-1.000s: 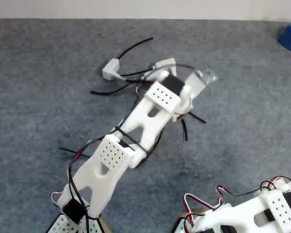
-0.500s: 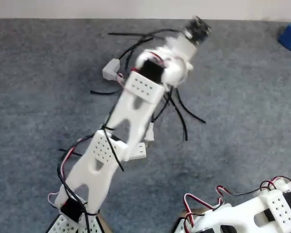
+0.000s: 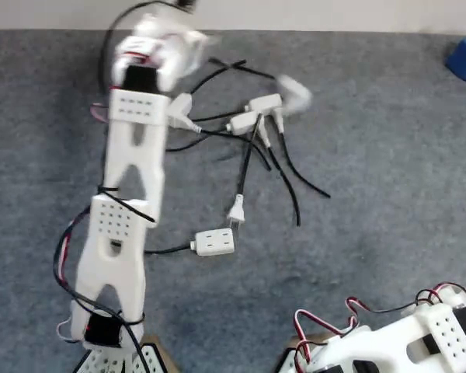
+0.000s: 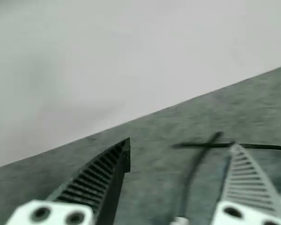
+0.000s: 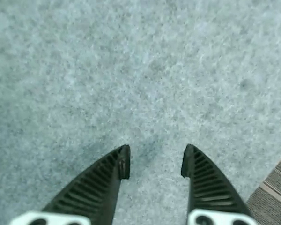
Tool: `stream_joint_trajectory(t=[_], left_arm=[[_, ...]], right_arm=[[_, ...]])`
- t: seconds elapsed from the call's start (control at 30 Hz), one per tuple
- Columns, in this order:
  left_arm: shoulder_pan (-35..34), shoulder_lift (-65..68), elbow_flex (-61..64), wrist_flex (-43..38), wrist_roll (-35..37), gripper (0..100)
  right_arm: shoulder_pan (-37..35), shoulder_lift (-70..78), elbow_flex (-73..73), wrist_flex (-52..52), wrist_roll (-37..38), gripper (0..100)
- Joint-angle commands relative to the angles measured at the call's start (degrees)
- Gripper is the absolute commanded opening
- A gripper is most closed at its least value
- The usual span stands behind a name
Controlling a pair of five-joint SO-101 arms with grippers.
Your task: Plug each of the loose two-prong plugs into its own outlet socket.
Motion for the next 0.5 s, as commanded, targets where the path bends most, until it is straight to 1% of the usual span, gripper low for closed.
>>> stream_joint_trajectory(t=[0.0,0.13,0.23,0.27,0.37,0.47], left_arm=[[-1.63,-1.45,2.07,10.29,-4.57,35],[4.18,-1.1,-0.92,31.56,-4.57,31],[9.8,-0.92,-0.92,42.81,-2.29,27],[11.21,-0.92,0.92,43.78,-0.7,26],[14.73,-1.45,7.78,43.34,4.22,22],[19.47,-1.27,13.93,43.34,6.68,21]], right_arm=[[-2.24,-1.45,-0.31,0.66,0.79,18.3],[-3.03,-1.45,-0.31,0.66,0.7,18.3],[-3.12,-1.45,-0.31,0.66,0.35,18.3],[-3.21,-1.45,-0.31,0.66,0.35,18.3],[-3.12,-1.45,-0.31,0.66,0.53,18.3],[-3.12,-1.45,-0.31,0.66,0.62,18.3]])
